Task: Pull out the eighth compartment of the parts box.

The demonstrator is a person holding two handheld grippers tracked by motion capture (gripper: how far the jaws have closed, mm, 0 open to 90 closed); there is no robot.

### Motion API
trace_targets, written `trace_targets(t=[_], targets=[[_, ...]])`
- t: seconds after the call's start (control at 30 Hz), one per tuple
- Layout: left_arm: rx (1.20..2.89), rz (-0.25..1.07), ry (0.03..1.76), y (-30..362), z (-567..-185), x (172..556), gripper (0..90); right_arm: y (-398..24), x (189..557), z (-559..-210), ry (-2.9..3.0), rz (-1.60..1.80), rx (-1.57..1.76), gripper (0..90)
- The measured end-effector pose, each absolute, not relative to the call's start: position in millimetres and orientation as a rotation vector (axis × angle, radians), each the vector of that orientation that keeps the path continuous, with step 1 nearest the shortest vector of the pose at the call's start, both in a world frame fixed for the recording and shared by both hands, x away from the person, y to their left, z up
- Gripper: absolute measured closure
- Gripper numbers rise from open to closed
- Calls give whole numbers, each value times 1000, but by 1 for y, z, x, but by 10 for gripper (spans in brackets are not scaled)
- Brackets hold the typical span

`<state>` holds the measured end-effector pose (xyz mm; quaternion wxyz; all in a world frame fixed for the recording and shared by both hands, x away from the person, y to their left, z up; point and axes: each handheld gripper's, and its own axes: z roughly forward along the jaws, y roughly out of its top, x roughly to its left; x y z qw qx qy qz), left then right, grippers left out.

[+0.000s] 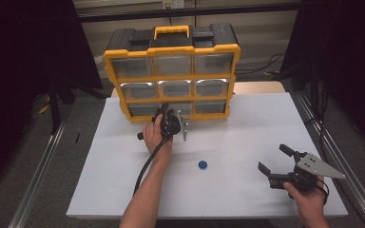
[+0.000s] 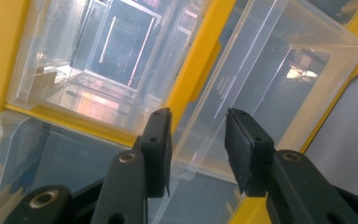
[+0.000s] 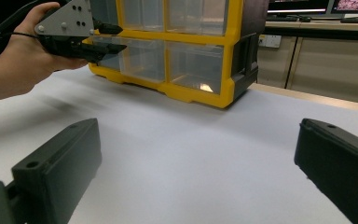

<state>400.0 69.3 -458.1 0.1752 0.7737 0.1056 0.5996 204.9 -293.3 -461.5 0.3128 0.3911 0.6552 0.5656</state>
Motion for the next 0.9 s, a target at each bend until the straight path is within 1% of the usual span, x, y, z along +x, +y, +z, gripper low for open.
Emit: trace_targets(t=[0.3, 0.33, 0.47, 0.7, 0.77, 0.8, 0.83, 0.87, 0.9], targets=[[2207, 1717, 279, 70, -458, 397, 636, -293, 205, -462, 1727, 1494, 1033, 0], [2194, 1713, 256, 70, -458, 397, 641, -293, 205, -462, 1728, 1493, 1031, 0], [2195, 1708, 269, 71, -459, 395, 642, -293, 205, -462, 1725, 1494, 1033, 0], [2195, 1701, 247, 71, -460, 393, 672, -293, 205, -462, 1728, 1499, 1029, 0], [2230, 1727, 231, 72, -458, 391, 678, -293, 205, -462, 1727, 1499, 1029, 0], [2230, 1727, 231, 72, -458, 391, 682, -293, 205, -462, 1727, 1499, 1029, 0], [2192, 1718, 226, 71, -460, 392, 685, -293, 205, -462, 1729, 1499, 1027, 0], [2198, 1703, 232, 71, -460, 391, 688, -293, 205, -462, 1728, 1500, 1027, 0], [2211, 1721, 231, 72, -460, 390, 690, -293, 205, -462, 1729, 1498, 1029, 0]])
